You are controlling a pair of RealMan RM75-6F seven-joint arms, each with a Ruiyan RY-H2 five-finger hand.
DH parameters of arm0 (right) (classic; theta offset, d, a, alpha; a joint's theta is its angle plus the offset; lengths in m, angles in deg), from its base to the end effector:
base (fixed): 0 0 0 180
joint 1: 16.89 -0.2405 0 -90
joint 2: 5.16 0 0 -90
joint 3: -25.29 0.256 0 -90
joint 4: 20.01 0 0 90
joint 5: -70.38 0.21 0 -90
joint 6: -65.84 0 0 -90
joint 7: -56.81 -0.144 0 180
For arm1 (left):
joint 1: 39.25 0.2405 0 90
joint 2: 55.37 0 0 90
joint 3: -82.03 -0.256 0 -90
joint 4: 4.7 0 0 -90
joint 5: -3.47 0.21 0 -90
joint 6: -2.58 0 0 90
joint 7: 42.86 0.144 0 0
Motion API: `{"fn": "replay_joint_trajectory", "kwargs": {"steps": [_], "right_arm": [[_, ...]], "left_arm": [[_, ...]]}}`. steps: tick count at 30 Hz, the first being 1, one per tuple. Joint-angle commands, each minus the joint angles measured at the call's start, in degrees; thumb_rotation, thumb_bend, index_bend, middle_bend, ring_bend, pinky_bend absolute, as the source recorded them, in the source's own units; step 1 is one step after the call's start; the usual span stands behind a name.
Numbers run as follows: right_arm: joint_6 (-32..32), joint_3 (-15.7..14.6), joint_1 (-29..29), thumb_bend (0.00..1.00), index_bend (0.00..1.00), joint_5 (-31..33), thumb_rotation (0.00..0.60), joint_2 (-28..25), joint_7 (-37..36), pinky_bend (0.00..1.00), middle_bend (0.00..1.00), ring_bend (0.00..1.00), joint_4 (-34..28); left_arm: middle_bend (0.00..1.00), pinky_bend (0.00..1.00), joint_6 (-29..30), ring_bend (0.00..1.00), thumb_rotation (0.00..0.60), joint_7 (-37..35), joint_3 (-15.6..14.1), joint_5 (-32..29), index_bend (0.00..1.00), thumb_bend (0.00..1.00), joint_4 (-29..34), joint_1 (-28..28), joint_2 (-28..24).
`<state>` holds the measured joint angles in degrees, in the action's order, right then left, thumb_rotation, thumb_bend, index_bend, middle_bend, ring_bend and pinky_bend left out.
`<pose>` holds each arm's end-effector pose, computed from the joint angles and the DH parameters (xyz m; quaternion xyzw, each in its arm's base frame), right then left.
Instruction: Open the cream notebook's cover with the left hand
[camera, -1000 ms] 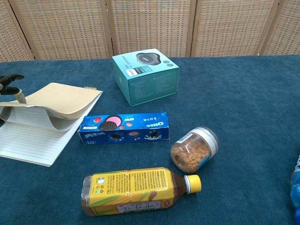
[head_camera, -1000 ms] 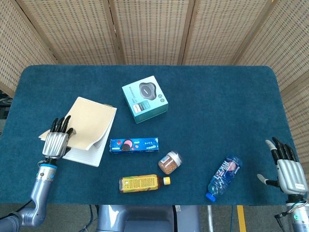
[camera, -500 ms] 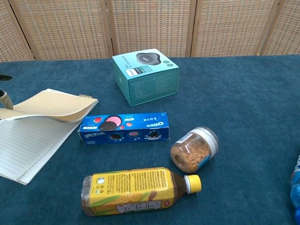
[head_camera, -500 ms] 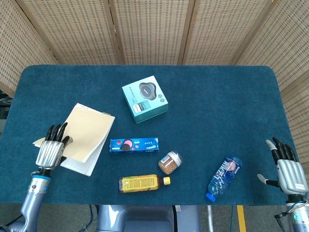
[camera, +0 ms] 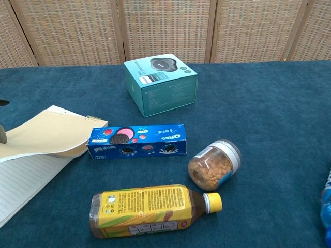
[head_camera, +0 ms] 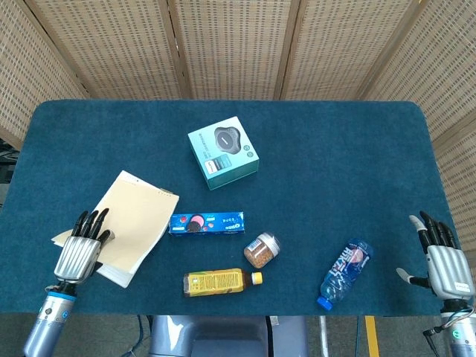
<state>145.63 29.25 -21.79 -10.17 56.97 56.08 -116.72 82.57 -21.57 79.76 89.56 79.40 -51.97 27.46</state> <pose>-0.3137 -0.1833 0.1580 0.5698 -0.4461 0.3697 0.5828 -0.2804 0.1988 0.0403 -0.7028 -0.3199 -0.3252 0.5458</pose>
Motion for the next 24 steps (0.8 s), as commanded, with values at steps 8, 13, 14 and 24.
{"fn": "replay_joint_trajectory", "kwargs": {"steps": [8,13,14,24], "right_arm": [[0.0,-0.1,0.1,0.05,0.03,-0.1,0.6,0.0,-0.1,0.0,0.0,0.0,-0.1],[0.0,-0.1,0.1,0.05,0.03,0.0,0.6,-0.1,-0.2,0.0,0.0,0.0,-0.1],[0.0,-0.1,0.1,0.05,0.03,0.0,0.6,-0.1,-0.2,0.0,0.0,0.0,-0.1],[-0.1,-0.1,0.1,0.05,0.03,0.0,0.6,-0.1,-0.2,0.0,0.0,0.0,-0.2]], "left_arm": [[0.0,0.0,3.7,0.0,0.6,-0.1,-3.4,4.2,0.82,0.72,2.5,3.1,-2.7],[0.0,0.0,4.7,0.0,0.6,-0.7,-4.7,5.7,0.82,0.72,2.5,4.5,-3.8],[0.0,0.0,4.9,0.0,0.6,-0.9,-5.1,6.0,0.82,0.72,2.6,4.8,-4.1],[0.0,0.0,6.5,0.0,0.6,-1.6,-7.3,8.6,0.82,0.72,3.0,7.4,-6.4]]}}
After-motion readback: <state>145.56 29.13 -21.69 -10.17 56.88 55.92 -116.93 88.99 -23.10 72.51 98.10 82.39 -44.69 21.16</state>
